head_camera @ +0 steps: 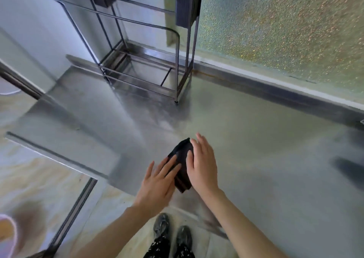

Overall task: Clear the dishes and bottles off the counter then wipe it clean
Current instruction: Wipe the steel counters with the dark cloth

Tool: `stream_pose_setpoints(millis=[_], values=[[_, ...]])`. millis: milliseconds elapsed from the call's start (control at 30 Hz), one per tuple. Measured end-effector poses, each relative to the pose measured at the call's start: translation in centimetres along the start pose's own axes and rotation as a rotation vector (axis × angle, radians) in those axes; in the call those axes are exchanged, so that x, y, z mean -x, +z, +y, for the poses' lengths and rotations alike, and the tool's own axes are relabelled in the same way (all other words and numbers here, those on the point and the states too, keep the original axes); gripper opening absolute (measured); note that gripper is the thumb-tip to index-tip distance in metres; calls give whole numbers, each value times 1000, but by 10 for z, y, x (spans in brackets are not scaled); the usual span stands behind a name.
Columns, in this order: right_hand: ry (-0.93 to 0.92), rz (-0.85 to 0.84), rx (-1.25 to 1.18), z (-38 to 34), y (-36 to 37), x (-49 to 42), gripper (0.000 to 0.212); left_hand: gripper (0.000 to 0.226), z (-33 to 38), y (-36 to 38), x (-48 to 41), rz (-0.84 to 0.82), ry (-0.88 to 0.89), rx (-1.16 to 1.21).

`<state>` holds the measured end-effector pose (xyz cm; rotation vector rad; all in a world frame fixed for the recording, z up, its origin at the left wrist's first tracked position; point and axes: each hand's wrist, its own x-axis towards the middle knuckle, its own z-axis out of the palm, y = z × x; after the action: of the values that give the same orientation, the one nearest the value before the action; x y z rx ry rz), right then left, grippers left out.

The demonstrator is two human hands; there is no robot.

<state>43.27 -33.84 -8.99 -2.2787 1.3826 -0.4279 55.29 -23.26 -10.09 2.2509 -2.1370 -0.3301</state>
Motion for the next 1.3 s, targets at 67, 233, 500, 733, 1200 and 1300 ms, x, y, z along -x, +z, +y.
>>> stream_pose_setpoints(millis=[67, 233, 500, 733, 1200, 1300], values=[[54, -117, 23, -14, 14, 6, 56, 48, -23, -6, 30, 68, -155, 39], [-26, -358, 320, -18, 35, 25, 85, 81, -75, -8, 82, 73, -540, 140], [-41, -313, 352, -14, 37, 14, 78, 102, -114, -6, 97, -127, -621, 125], [-28, -286, 277, -124, 98, 30, 69, 65, -164, -13, 106, -35, -424, 267], [412, -2, 273, -226, 172, -35, 72, 58, -394, -71, 55, 21, -247, 173], [206, -89, 315, -265, 198, -29, 66, 50, -413, -74, 35, 57, -230, 176]])
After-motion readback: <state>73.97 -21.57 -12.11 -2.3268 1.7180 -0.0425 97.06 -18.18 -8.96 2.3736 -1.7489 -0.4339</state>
